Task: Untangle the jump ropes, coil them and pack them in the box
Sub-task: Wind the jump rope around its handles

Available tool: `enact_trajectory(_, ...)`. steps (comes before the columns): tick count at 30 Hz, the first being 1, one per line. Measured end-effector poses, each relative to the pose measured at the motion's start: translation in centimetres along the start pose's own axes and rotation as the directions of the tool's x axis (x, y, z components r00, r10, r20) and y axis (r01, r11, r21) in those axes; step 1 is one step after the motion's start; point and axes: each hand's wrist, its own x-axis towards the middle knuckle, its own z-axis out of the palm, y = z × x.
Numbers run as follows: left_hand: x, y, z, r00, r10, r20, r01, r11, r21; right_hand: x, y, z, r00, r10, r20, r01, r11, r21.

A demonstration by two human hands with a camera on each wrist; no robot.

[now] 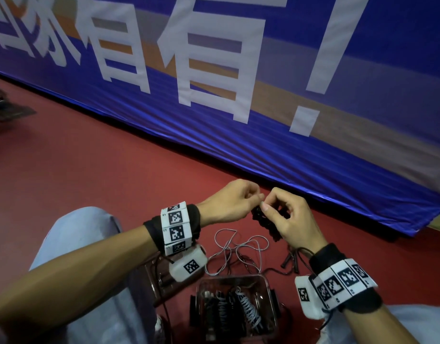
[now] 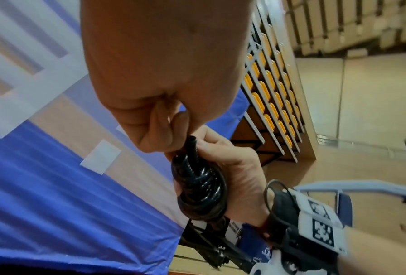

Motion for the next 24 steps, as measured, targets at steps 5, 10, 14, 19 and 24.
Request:
enact_trajectory(5,-0.1,0.1,0.8,1.000,0.010,-0.015,-0.015,0.932,-0.363,0.3,0.5,0.2,0.989,0.090,-0.116,-0.063,0.974,0.218)
enact_trajectory(10,0.1,-0.3,1.5,0.989,0.103,-0.104,-0.143,0.849,-0.509,1.0,1.1,0.6,0.938,0.285,-0.196,-0.134,0.822,0.554)
enact_trajectory(14,0.5,-0.6,1.7,0.986,0.103,-0.133,-0.163,0.784,-0.600,1.0,1.0,1.0,0.904,0.409,-0.127,-0.182,0.635,0.750)
enact_trajectory(19,0.8,-0.8,2.1,0.998,0.004,-0.070,-0.051,0.722,-0.690,0.9,0.1,1.2,0.845,0.529,-0.077,-0.221,0.477,0.851)
enact_trajectory(24,0.7,-0.8,2.3,0.999,-0.025,0.040,0.046,0.642,-0.765,0.8,-0.2,1.4,0.813,0.581,-0.039,-0.303,0.480,0.823)
